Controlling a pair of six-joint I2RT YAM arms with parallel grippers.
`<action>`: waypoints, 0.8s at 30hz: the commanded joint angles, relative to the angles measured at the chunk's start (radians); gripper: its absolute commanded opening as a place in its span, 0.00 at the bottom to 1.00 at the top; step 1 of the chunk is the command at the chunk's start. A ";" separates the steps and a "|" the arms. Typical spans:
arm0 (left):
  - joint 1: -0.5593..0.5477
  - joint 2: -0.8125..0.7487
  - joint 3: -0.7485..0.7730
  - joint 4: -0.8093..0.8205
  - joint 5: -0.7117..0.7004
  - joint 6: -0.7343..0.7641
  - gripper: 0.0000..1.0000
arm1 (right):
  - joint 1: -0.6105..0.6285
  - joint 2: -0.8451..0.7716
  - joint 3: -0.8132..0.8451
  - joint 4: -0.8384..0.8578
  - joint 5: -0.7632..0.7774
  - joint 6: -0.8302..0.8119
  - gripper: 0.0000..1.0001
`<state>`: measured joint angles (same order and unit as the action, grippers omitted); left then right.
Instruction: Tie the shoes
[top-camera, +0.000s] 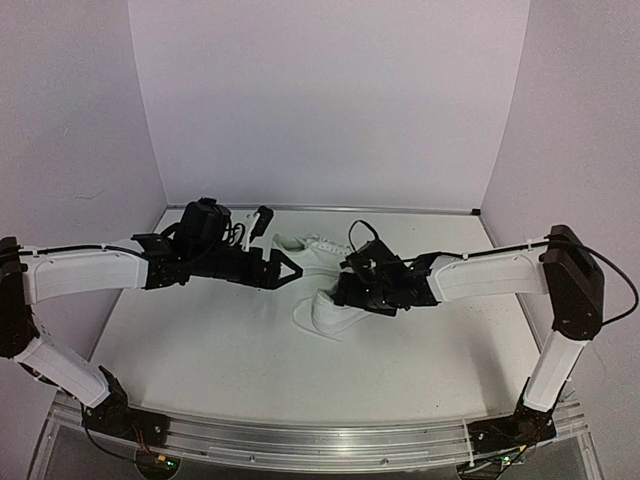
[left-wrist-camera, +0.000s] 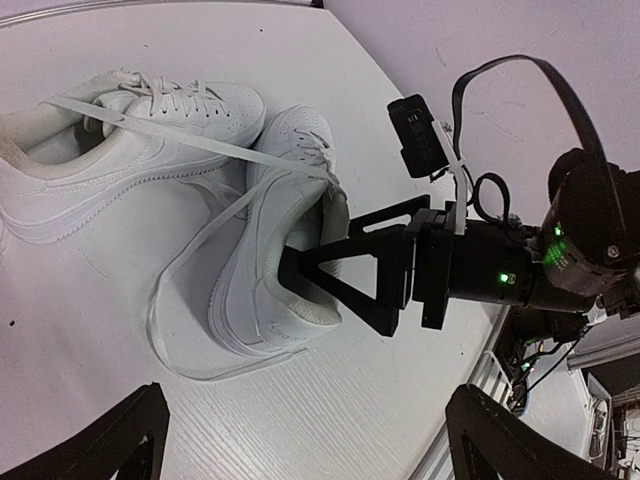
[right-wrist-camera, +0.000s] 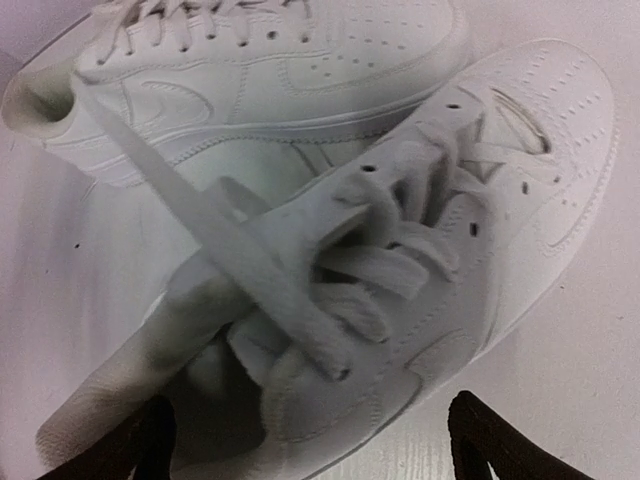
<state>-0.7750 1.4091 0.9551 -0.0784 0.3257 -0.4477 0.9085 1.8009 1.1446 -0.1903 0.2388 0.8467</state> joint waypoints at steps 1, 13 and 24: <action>0.000 -0.033 0.003 0.004 -0.021 -0.009 0.99 | -0.001 0.019 -0.002 -0.080 0.124 0.078 0.85; 0.007 0.002 0.014 0.009 -0.012 -0.035 0.99 | 0.000 -0.014 0.030 -0.077 0.156 0.024 0.04; 0.046 0.006 0.039 -0.024 -0.012 -0.069 0.99 | -0.002 -0.128 0.328 -0.122 0.265 -0.247 0.00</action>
<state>-0.7561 1.4159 0.9539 -0.0814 0.3195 -0.4982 0.8947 1.7951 1.3121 -0.4057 0.3977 0.7389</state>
